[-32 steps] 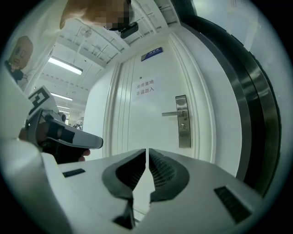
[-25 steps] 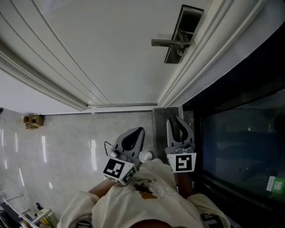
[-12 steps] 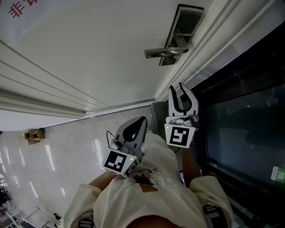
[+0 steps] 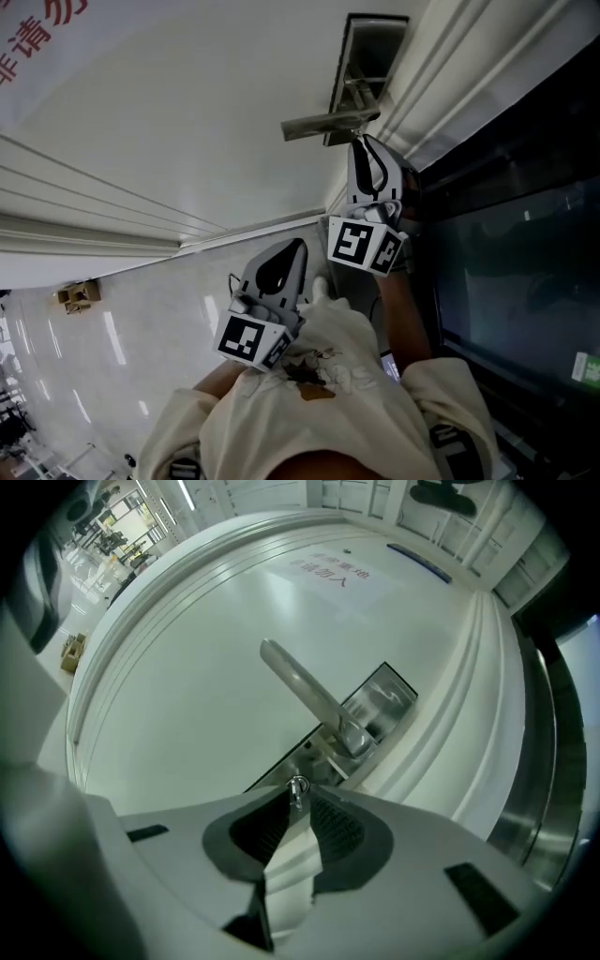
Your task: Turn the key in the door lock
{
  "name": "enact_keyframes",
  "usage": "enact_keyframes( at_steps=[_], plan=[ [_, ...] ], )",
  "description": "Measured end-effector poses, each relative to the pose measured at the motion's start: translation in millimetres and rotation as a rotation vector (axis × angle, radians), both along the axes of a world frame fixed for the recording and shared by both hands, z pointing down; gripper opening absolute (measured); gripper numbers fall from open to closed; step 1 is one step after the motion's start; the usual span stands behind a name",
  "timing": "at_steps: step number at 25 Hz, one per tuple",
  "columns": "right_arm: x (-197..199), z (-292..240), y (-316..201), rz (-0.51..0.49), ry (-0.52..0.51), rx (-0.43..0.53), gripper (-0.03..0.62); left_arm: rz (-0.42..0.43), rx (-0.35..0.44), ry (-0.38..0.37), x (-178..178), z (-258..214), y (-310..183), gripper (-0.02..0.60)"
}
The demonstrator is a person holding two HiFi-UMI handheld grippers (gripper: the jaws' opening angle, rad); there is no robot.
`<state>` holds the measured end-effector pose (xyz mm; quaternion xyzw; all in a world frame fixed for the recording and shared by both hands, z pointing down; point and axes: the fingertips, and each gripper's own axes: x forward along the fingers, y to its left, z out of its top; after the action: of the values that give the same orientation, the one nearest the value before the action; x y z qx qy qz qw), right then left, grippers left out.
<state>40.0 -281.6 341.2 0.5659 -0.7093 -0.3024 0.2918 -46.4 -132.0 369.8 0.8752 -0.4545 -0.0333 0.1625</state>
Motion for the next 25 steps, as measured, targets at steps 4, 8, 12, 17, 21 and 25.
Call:
enact_keyframes(
  at_steps=[4,8,12,17,21,25],
  plan=[
    [-2,-1,-12,0.008,0.042,-0.002,0.072,0.025,-0.011,-0.024,8,7,-2,0.0],
    [-5,2,-20,0.017,0.064,-0.016,0.059,0.02,-0.006,-0.002,9,9,-4,0.0],
    [-5,2,-20,0.025,0.047,-0.018,0.025,0.004,0.004,-0.024,3,5,-1,0.0],
    [-5,4,-20,0.029,-0.004,-0.018,0.017,-0.018,0.007,-0.012,-5,6,-4,0.0],
    [-4,2,-21,0.011,-0.1,-0.031,0.015,-0.01,0.008,-0.012,-2,3,-4,0.0],
    [-2,2,-21,-0.024,-0.253,-0.063,0.015,0.005,0.007,-0.016,3,2,-4,0.0]
  ],
)
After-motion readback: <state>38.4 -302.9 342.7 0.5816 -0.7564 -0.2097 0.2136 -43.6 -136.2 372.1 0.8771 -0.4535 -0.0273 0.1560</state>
